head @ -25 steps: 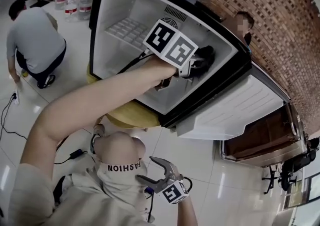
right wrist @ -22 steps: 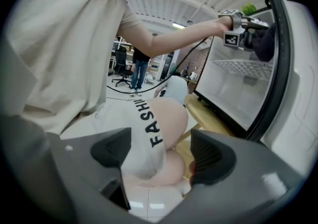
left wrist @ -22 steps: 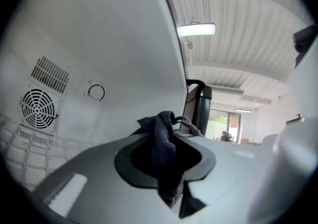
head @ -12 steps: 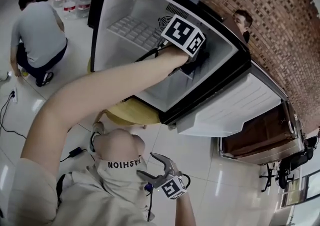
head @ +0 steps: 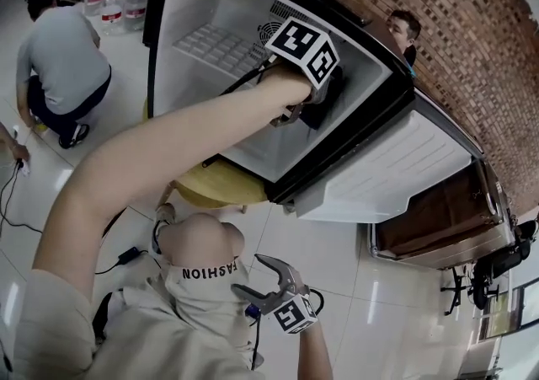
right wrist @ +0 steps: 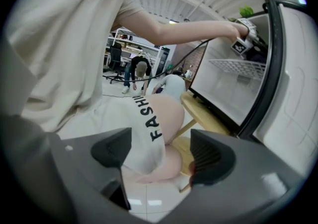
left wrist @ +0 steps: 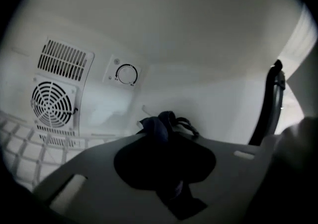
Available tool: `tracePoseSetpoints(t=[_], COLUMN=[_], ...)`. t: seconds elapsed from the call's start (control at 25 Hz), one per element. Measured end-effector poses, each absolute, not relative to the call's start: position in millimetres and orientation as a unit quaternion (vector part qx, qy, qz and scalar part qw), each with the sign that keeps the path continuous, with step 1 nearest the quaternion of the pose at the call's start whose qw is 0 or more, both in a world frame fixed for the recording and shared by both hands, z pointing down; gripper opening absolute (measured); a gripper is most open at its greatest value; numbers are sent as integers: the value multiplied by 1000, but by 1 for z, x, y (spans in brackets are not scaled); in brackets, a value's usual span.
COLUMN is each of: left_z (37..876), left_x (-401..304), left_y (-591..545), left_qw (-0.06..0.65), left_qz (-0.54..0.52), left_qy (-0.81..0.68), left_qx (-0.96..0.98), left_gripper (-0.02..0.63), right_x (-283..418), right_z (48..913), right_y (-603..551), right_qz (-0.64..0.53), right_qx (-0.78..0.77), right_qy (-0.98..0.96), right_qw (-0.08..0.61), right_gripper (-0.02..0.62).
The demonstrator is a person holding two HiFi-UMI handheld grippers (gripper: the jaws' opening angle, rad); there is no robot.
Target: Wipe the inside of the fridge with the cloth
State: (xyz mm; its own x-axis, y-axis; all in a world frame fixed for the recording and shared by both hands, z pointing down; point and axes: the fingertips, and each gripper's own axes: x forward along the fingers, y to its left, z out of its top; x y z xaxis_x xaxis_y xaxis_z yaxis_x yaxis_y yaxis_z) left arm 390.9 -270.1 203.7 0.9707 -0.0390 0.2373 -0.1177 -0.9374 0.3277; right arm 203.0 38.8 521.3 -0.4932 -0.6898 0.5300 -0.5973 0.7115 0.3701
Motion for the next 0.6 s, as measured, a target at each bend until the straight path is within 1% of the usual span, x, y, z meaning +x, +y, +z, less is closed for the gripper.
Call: tracePoseSetpoints(t=[0.12,0.24,0.4,0.6], left_z=[202,200,238,308], left_x=[363,328,293,299], left_y=[-221,-167,-151,-184], left_qw=[203,189,158,152], left_qz=[108,74,6,-10], left_qy=[38,107,76,12], left_qx=[973,973,985,988], left_gripper=[77,80,80,80], right_x=[197,193,191,196], right_z=[520,518,521,517], right_y=[35,28,29,34], right_qz=[-70,-76,-71,-70], right_qx=[364,358,357,366], right_qy=[-864,-868,-871,-862], right_qw=[341,336,330,343], right_gripper=[374,374,367,367])
